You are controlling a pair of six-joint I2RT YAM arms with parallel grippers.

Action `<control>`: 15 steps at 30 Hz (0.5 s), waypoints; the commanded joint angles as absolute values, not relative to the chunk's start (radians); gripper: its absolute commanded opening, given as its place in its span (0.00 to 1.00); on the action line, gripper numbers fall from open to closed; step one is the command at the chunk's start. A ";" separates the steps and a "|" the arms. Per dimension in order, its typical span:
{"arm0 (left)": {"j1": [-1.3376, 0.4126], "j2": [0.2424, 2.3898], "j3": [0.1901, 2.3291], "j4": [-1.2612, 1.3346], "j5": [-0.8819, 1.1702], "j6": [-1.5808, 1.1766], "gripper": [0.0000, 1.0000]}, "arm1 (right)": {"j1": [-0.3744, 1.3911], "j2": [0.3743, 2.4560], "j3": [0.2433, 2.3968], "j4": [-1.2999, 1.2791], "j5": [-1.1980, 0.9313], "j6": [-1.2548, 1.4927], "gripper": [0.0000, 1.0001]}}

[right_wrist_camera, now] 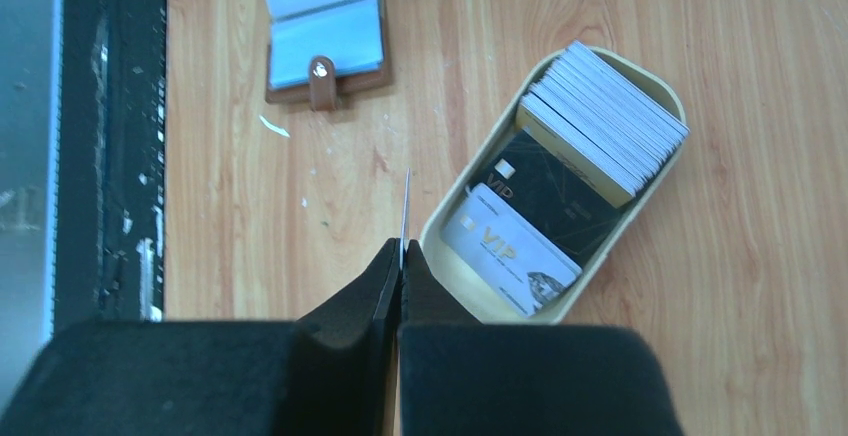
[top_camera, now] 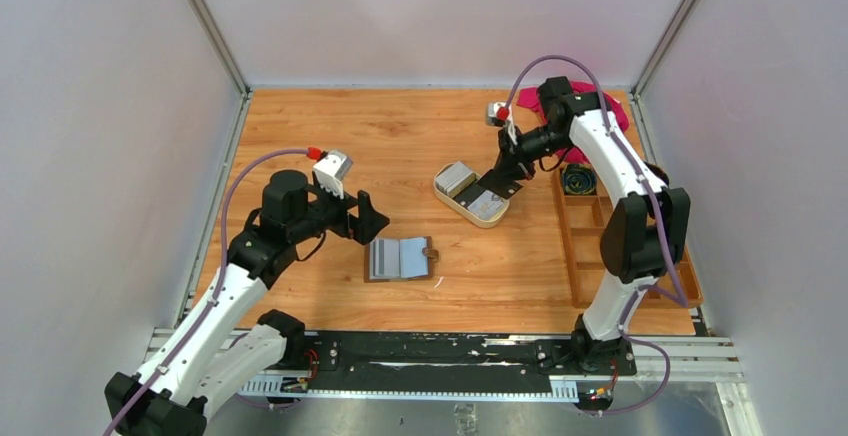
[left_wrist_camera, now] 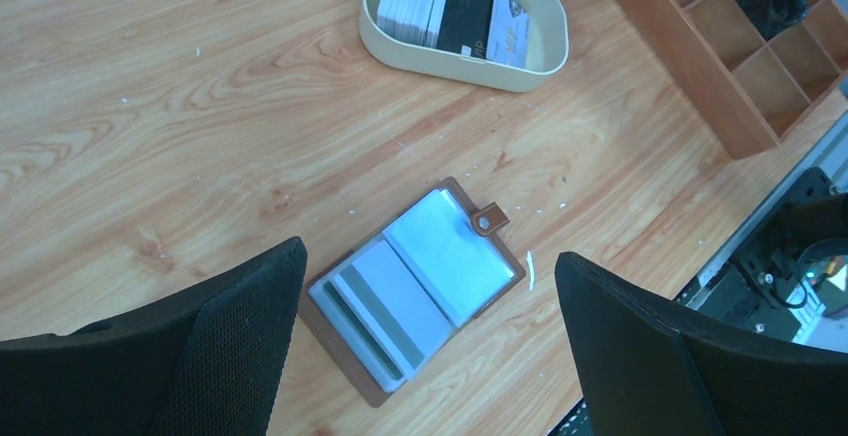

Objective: Put the credit cards into the card holder
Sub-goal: Pick up the credit card from the storage box.

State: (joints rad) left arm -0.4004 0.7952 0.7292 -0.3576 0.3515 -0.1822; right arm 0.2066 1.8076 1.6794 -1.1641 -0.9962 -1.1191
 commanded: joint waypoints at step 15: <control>-0.468 0.723 0.436 0.115 0.523 -0.710 0.99 | 0.221 1.415 1.103 -0.392 -1.203 -0.123 0.00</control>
State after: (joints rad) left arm -0.4213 0.7845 0.4622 0.0078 0.5262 -0.6346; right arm 0.2077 1.5208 1.2457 -0.7265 -1.1767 -0.4553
